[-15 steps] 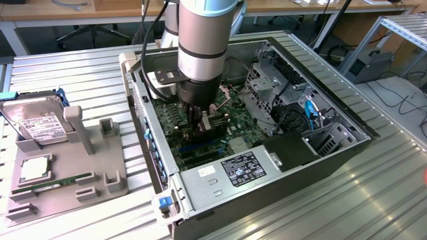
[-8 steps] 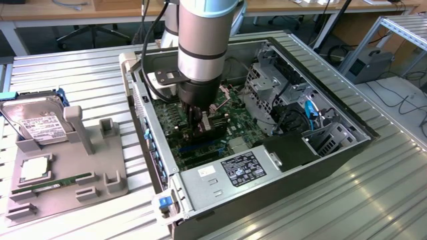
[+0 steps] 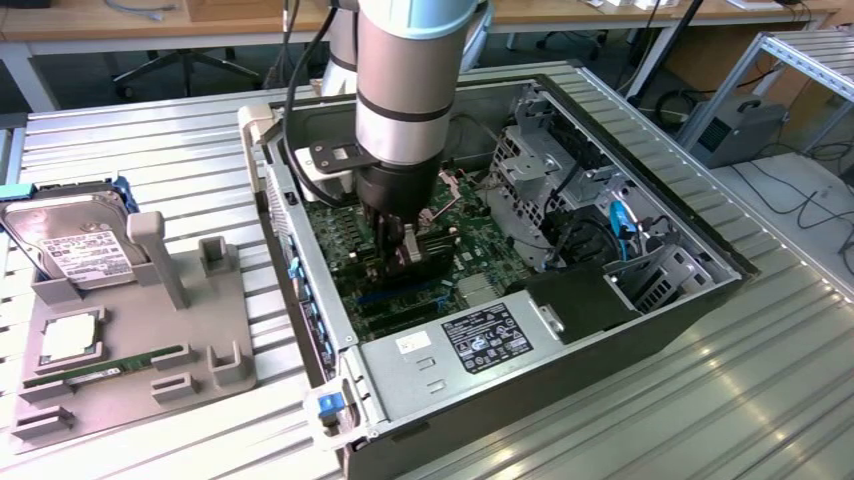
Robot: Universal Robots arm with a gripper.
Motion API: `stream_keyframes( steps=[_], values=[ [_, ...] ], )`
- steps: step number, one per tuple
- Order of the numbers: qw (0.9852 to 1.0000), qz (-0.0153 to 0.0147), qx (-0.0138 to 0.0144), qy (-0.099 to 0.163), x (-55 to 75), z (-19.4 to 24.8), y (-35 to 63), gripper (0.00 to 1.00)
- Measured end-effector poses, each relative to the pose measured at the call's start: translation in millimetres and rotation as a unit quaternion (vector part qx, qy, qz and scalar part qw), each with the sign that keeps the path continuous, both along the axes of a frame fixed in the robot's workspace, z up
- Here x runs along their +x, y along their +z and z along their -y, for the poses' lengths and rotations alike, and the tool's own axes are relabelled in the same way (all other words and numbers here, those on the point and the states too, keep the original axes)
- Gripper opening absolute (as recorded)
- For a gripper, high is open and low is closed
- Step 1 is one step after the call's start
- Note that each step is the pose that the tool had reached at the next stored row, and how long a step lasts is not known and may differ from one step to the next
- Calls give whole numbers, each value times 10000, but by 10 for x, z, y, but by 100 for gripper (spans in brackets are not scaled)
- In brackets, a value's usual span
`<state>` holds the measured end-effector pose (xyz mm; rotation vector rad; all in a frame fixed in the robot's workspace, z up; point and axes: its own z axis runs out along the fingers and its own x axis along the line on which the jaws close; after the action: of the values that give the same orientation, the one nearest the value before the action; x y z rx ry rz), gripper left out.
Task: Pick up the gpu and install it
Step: 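Insert the gpu into the slot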
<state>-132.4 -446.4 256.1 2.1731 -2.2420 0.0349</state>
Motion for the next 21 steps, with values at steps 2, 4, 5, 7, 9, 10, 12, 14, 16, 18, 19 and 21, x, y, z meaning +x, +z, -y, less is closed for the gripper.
stream_keyframes(
  steps=[2,4,5,7,9,10,12,14,16,18,19,21],
  values=[
    [10000,0,24,0,0,0,-6,27],
    [10000,1,52,0,0,0,-8,27],
    [10000,1,73,1,1,1,-10,27],
    [10000,0,97,0,0,0,-16,27],
    [9999,0,103,0,0,0,-18,27],
    [9999,0,104,0,0,0,-18,27],
    [9999,1,105,0,0,0,-19,27],
    [9999,1,105,0,0,0,-20,27],
    [9999,1,105,0,0,0,-19,27],
    [9999,1,105,0,0,0,-19,27],
    [9999,1,105,0,0,0,-19,27],
    [9999,1,105,0,0,0,-19,27]
  ],
)
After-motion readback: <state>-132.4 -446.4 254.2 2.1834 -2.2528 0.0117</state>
